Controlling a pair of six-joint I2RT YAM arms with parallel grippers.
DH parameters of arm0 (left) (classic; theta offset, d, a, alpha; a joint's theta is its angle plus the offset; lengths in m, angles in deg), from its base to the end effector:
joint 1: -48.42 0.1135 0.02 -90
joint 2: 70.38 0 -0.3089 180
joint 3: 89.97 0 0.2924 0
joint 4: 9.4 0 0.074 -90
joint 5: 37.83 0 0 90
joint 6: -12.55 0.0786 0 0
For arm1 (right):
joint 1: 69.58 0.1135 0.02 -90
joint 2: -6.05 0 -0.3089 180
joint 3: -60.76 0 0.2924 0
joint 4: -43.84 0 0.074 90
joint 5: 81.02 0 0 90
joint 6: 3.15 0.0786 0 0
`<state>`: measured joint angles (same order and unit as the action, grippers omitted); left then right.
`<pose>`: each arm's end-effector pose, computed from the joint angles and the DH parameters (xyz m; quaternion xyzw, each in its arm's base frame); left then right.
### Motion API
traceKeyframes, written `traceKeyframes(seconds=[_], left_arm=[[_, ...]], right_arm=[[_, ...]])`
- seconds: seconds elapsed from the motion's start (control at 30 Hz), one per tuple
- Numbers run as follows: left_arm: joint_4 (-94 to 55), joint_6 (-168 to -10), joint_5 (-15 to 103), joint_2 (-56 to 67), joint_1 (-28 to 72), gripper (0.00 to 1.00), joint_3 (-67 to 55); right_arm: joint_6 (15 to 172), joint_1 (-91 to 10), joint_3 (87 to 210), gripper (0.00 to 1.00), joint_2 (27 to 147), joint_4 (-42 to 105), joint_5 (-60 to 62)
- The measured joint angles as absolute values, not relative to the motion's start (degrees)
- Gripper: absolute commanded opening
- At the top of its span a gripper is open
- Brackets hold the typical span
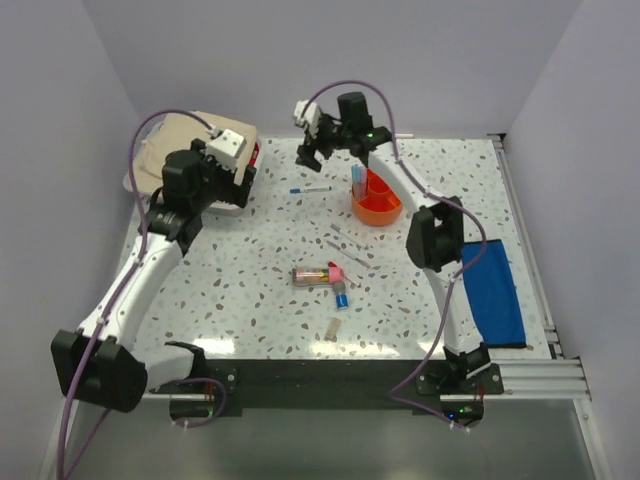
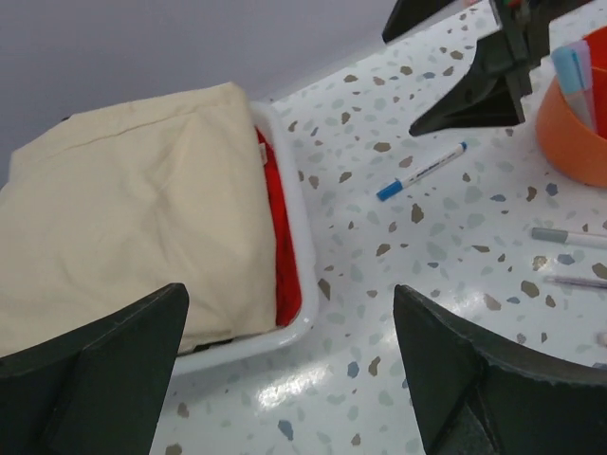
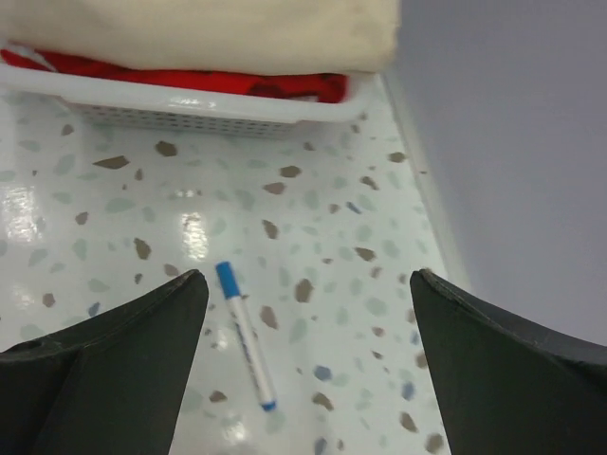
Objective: Sort the stationery into containers
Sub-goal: Move the pen to the center of the board.
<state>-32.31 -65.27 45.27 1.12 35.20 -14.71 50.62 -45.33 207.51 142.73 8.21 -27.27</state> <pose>0.3457 -0.0909 0.3757 0.2129 0.7858 -0.0543 0.5781 0.5795 0.3120 0.3173 -0.5482 0.6111 0.2089 0.5314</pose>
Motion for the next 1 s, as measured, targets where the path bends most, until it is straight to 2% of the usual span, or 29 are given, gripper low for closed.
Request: traceKeyframes(seconds=[0.2, 0.43, 0.7, 0.8, 1.0], left_arm=[[-32.9, -67.12, 47.76, -12.34, 40.28, 0.95, -24.21], [-34.69, -68.96, 47.5, -17.79, 42.37, 0.95, -28.35], [-35.74, -70.03, 46.73, -18.9, 42.79, 0.96, -30.14], [-35.87, -70.45, 46.58, -18.38, 42.79, 0.96, -30.16], [-35.55, -71.01, 46.43, -17.04, 42.79, 0.96, -30.16]], right_arm=[[47.58, -40.23, 214.18, 0.96, 155.8, 4.56, -23.97], [43.45, -41.52, 214.66, 0.99, 160.59, 4.21, -20.78], [39.04, -41.94, 218.46, 0.98, 163.39, 4.75, -19.51], [39.01, -41.87, 219.31, 0.95, 164.18, 4.58, -20.28], [39.89, -41.74, 219.93, 0.77, 164.31, 1.15, -21.94]])
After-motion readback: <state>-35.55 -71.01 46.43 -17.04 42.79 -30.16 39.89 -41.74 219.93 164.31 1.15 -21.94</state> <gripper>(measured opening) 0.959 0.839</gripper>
